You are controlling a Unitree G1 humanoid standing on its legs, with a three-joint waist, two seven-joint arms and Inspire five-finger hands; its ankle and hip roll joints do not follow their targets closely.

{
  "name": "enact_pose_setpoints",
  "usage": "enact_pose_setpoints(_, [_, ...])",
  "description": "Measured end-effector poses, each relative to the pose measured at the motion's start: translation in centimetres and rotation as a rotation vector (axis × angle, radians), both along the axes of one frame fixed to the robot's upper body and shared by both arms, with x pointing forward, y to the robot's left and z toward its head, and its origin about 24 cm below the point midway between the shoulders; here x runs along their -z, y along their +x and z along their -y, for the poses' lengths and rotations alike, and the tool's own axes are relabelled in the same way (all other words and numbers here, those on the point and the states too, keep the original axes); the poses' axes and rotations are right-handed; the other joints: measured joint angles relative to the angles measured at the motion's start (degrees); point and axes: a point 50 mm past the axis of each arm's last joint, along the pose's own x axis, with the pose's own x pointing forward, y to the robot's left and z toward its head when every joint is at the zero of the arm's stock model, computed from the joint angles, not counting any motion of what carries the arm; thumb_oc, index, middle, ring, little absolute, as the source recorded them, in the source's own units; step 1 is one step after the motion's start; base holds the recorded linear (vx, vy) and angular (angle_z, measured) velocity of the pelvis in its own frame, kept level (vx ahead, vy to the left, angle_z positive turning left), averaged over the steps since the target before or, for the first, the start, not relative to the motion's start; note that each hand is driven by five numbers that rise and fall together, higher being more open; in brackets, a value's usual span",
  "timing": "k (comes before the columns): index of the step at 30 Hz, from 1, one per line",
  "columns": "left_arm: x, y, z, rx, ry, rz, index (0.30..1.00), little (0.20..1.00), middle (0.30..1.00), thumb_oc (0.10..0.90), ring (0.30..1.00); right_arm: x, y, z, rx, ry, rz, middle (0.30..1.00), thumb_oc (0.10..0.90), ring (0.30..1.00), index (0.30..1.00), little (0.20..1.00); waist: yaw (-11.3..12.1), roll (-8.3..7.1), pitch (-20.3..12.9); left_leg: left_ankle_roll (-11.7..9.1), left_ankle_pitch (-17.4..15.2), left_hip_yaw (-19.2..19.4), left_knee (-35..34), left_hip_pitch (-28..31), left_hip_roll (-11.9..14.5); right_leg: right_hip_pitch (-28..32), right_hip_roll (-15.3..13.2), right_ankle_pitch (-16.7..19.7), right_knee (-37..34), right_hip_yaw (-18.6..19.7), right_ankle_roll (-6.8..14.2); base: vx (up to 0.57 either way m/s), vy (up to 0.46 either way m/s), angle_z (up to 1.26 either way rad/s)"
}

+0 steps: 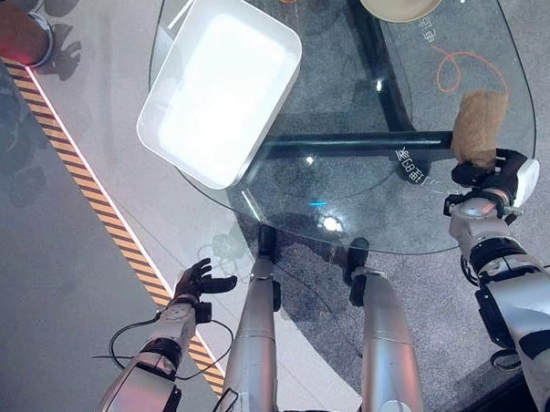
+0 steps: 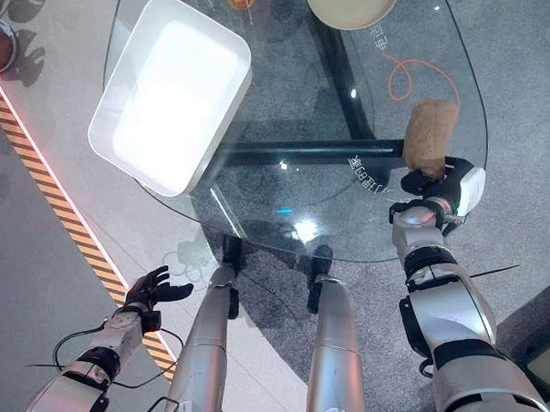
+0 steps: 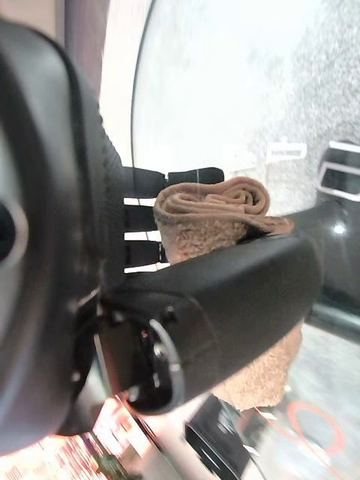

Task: Wipe the table with a cloth and put it in the basket.

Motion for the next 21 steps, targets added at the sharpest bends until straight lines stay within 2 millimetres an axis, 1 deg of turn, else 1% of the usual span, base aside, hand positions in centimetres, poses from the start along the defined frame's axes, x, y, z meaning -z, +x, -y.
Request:
enact_pose_setpoints(2, [0.0,0.0,0.0,0.0,0.0,0.0,0.9,0.9,0.9,0.8,0.9,-0.3,0.3,-0.4,-0.051,-0.05,-0.012,0.3,0.1,0.3,0.3,0.2,0.0,0.0,0.0,-0.1,0.1,0.0,-0.1,0.1,0.1,0.0,0.1,0.0,0.1,0.0,-0.2,0.0,0.0,0.0])
enact_pose_setpoints(6, [0.0,0.0,0.0,0.001,0.0,0.0,0.9,0.9,0.9,0.8,0.9,-1.3,1.1,-1.8,-0.187,-0.175,-0.046,0.3,0.1,0.3,0.3,0.2,0.3,0.07,0.0,-0.2,0.1,-0.1,-0.1,0.4,0.2,-0.1,0.1,-0.3,0.9,-0.1,-0.5,0.0,0.0,0.0])
enact_pose_setpoints(8, [0.0,0.0,0.0,0.002,0.0,-0.002,0.9,0.9,0.9,0.8,0.9,-1.6,1.5,-2.7,-0.247,-0.221,-0.055,0.3,0.1,0.3,0.3,0.2,0.5,0.11,0.0,-0.3,0.2,-0.2,-0.2,0.4,0.3,-0.2,0.1,-0.5,1.0,-0.2,-0.6,0.0,0.0,0.0])
enact_pose_setpoints(11, [0.0,0.1,0.1,0.004,-0.001,0.002,0.9,0.9,0.9,0.8,0.9,-2.2,2.1,-4.6,-0.369,-0.305,-0.066,0.3,0.1,0.3,0.3,0.2,0.7,0.12,0.0,-0.2,0.5,-0.3,-1.0,0.4,0.3,-0.4,0.1,-0.6,1.0,-0.3,-0.8,0.0,0.0,0.01])
enact_pose_setpoints(17, [-0.1,0.2,0.3,0.008,-0.005,0.003,0.9,0.9,0.9,0.8,0.9,-2.6,2.6,-7.3,-0.499,-0.398,-0.087,0.3,0.1,0.3,0.3,0.2,0.7,0.13,0.0,-0.5,0.7,-0.3,-1.2,0.4,0.3,-0.4,0.1,-0.5,1.0,-0.4,-0.8,0.0,0.0,0.0])
enact_pose_setpoints(21, [-0.2,0.3,0.4,0.01,-0.007,0.006,0.9,0.9,0.9,0.8,0.9,-2.8,2.8,-7.9,-0.544,-0.434,-0.104,0.3,0.1,0.3,0.3,0.2,0.7,0.14,0.0,-0.5,0.7,-0.3,-1.1,0.4,0.3,-0.4,0.1,-0.5,1.0,-0.5,-0.9,0.0,0.0,0.0])
